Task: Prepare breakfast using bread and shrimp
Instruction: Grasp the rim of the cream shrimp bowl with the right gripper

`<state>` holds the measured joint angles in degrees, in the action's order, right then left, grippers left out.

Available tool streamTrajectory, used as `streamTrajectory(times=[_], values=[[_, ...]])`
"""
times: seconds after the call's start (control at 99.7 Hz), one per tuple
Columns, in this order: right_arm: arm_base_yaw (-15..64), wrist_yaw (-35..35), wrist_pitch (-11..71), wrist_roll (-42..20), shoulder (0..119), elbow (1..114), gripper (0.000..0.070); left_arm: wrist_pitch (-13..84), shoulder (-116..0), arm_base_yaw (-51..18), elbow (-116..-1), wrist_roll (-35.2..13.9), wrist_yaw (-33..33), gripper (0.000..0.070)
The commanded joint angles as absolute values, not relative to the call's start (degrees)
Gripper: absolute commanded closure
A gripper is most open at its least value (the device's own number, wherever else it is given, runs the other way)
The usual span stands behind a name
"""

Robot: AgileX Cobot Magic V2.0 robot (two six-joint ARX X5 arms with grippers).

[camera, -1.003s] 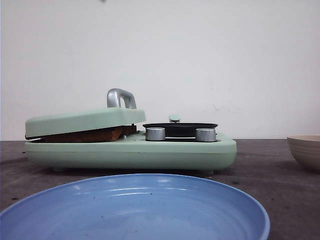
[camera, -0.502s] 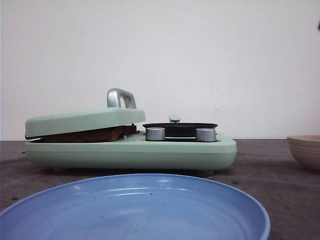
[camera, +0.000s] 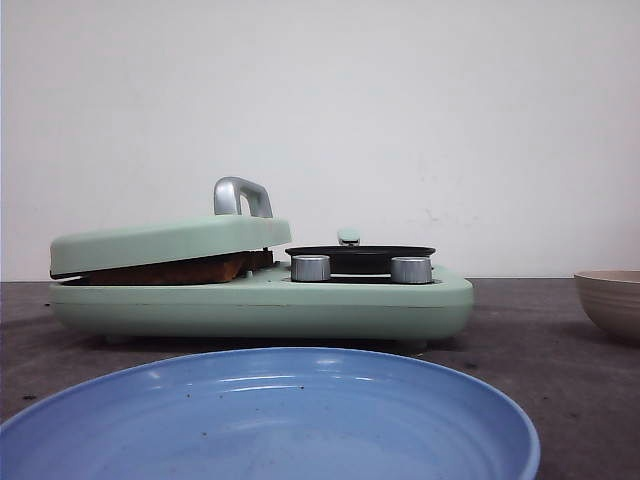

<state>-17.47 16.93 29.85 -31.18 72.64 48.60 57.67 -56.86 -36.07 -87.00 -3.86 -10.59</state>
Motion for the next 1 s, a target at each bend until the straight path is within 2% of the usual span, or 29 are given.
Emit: streamTrajectory(times=[0.0,0.221,0.351,0.492,0.632,0.793,0.903,0.993], values=[[-17.7,17.4,28.6,-29.5,74.6,49.1,0.0365,57.3,-57.3,-36.5,-88.2,-2.5,-10.5,0.0690],[-17.6,18.2,25.7,-29.4,81.7,49.1,0.0368,57.1,-57.5,-36.5,-88.2,-2.2,-10.4,0.0690],[-17.6,18.6,23.8,-29.4,85.6,49.1,0.0398,57.1,-57.8,-36.5,-88.2,-2.2,-10.3,0.0690],[-17.6,19.5,21.1,-29.9,88.2,49.1,0.0502,57.1,-57.8,-36.5,-88.2,-2.2,-10.3,0.0690],[-17.5,19.5,19.4,-30.0,89.7,49.1,0.0694,57.1,-57.8,-36.5,-88.2,-2.2,-10.3,0.0690],[-17.4,19.9,16.8,-29.9,90.3,49.1,0.0697,57.0,-57.8,-36.5,-88.2,-2.2,-10.3,0.0690],[-17.4,24.7,11.4,-30.3,89.6,49.2,0.0697,56.8,-57.9,-36.5,-88.2,-2.2,-10.3,0.0690],[-16.6,27.0,6.6,-33.1,88.0,49.6,0.0696,56.8,-58.0,-36.5,-88.2,-2.2,-10.3,0.0690]])
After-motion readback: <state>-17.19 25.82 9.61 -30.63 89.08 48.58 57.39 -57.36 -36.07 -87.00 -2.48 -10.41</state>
